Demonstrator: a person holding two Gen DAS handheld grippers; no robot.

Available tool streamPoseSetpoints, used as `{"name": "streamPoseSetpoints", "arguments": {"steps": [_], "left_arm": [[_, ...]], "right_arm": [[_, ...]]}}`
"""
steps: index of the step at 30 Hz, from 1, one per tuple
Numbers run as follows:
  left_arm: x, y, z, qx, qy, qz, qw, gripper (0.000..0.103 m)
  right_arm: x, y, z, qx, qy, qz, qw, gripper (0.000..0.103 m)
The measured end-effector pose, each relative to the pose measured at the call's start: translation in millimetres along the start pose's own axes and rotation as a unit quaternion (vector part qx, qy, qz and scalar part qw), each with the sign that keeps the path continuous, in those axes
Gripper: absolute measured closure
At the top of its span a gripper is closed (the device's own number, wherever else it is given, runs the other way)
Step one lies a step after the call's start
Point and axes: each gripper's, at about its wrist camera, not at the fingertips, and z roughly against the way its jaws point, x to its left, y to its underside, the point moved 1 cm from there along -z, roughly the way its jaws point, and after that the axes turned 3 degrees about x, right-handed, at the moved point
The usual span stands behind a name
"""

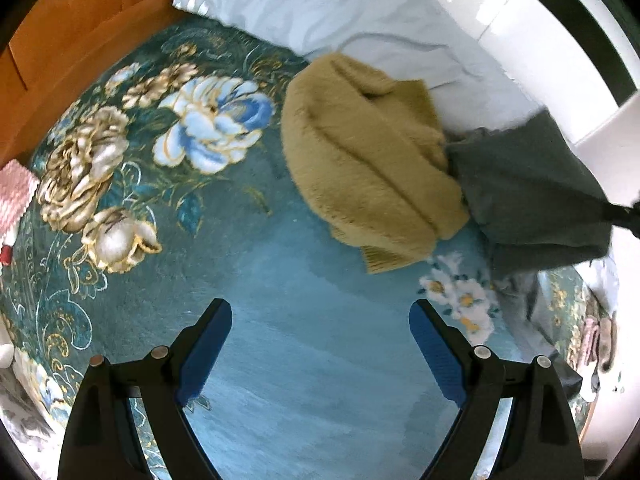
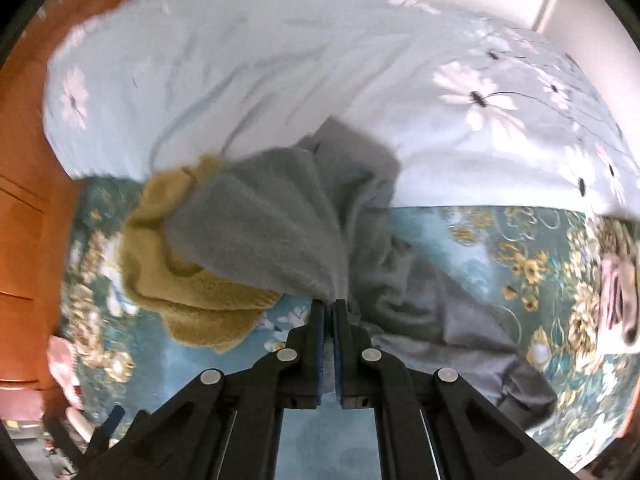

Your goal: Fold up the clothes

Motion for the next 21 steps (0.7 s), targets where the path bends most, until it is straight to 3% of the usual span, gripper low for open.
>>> {"name": "streamPoseSetpoints", "arguments": {"steps": [4, 8, 11, 15, 18, 21], "left_arm": [[-8, 5, 18, -0.014, 0.011, -0.006, 0.9998, 0.012], [-10, 9, 34, -0.025, 0.018, -0.003, 0.9995, 0.012], [-7, 10, 45, -0.035, 0.020, 0.004, 0.9992, 0.012], [4, 10, 58, -0.047, 0.017, 0.015, 0.9986, 0.012], [12, 10, 64, -0.049, 0.016, 0.032, 0.9981, 0.012], [11, 11, 63, -0.043, 0.012, 0.035, 0.9984, 0.012]], "right_arm": [[-2, 33, 53, -0.039, -0.041, 0.014, 0.998, 0.099], [21, 65, 99, -0.065, -0.100, 0.053, 0.991, 0.099], [46, 86, 128, -0.075, -0.155, 0.089, 0.981, 0.099], [72, 106, 171, -0.103, -0.242, 0.114, 0.958, 0.102], [80, 110, 189, -0.122, -0.227, 0.151, 0.954, 0.102], [63, 114, 174, -0.101, -0.212, 0.126, 0.964, 0.102]]}}
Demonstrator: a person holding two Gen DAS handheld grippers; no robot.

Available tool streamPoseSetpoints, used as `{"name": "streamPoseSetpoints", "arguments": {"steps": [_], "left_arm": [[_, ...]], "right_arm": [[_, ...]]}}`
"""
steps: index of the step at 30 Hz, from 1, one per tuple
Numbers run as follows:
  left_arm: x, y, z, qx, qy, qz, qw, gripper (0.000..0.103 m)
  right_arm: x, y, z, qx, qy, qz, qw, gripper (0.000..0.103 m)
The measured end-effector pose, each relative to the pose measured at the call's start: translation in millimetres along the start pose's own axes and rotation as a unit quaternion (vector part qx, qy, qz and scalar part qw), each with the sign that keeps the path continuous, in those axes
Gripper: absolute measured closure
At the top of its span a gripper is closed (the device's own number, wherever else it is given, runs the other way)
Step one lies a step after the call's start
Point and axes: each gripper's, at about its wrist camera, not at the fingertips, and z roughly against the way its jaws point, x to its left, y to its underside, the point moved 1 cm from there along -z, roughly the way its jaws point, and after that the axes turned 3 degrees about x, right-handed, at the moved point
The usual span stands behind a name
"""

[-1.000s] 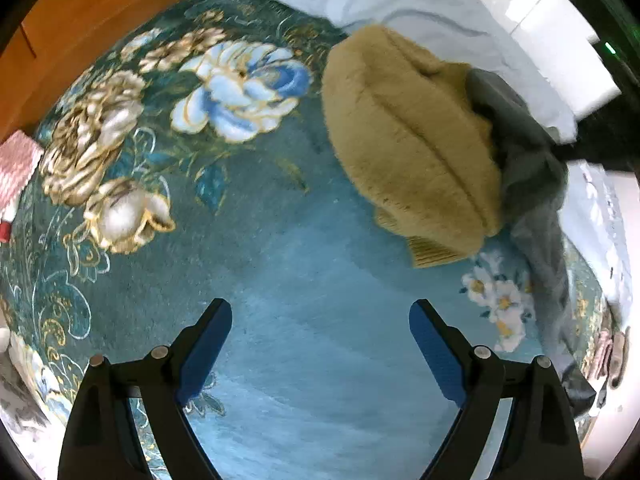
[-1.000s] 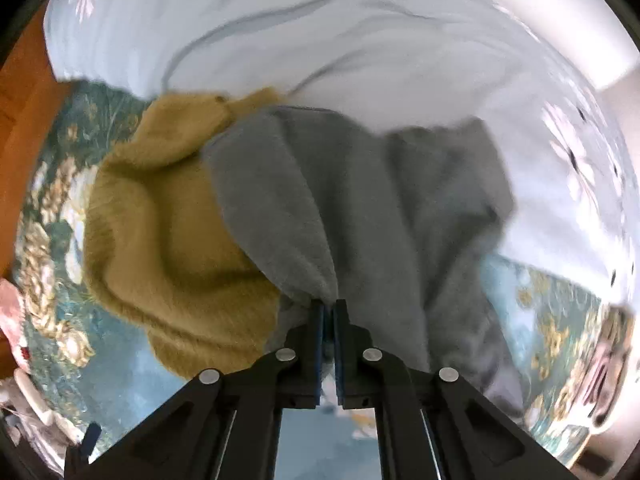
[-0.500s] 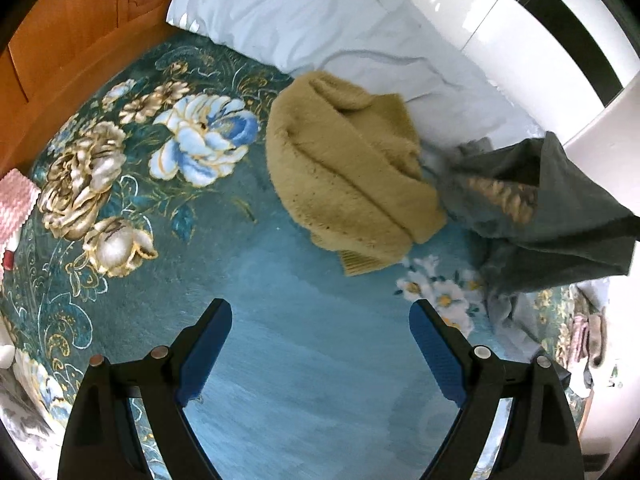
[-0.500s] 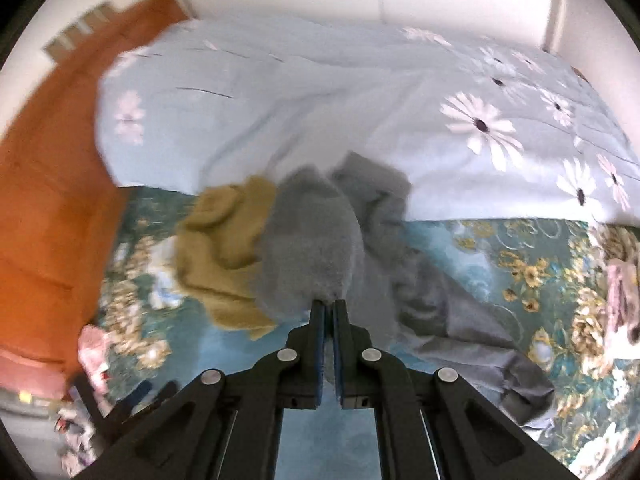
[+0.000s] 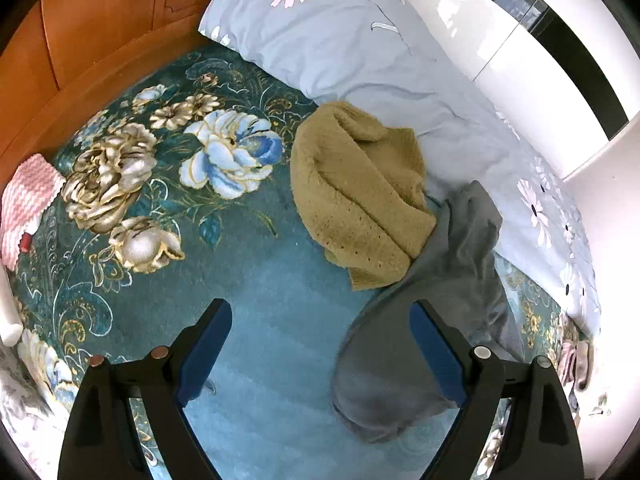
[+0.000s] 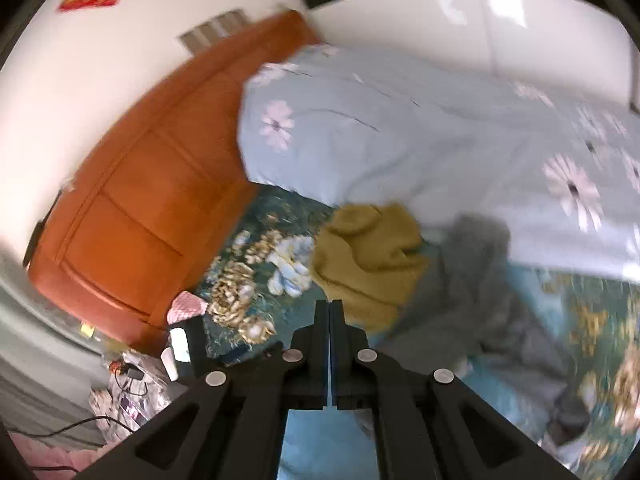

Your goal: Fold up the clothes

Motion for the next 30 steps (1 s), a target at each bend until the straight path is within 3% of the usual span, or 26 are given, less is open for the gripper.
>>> {"name": "streamPoseSetpoints", "arguments": {"steps": [7, 11, 17, 23, 24, 25, 27, 30], "left_arm": [[-28, -5, -20, 0.033, -0.042, -0.065, 0.9964, 0.012], [-37, -25, -30, 0.041, -0.082, -0.097, 0.9911, 0.012], [-29, -57, -46, 0.058, -0.114, -0.075, 0.9889, 0.012], [-21, -41, -58, 0.057, -0.090, -0.033, 0.9938, 0.012], [-18, -32, -62, 0.063, -0.085, -0.023, 0.9941, 0.012], [-15, -23, -65, 0.069, -0.083, -0.014, 0.9940, 0.012], [-7, -4, -71, 0.080, -0.086, 0.003, 0.9931, 0.012], [8, 22, -75, 0.092, -0.084, 0.034, 0.9916, 0.012]], "right_arm": [[-87, 43, -20, 0.070, 0.056, -0.081, 0.993, 0.099], [-123, 59, -22, 0.104, 0.077, -0.085, 0.988, 0.099], [-158, 80, -46, 0.151, 0.089, -0.086, 0.981, 0.099], [-168, 100, -106, 0.204, 0.095, -0.064, 0.972, 0.097], [-169, 103, -116, 0.211, 0.092, -0.068, 0.971, 0.084], [-172, 107, -130, 0.217, 0.090, -0.077, 0.969, 0.063], [-179, 117, -158, 0.229, 0.085, -0.097, 0.965, 0.045], [-194, 133, -199, 0.245, 0.090, -0.135, 0.956, 0.044]]}}
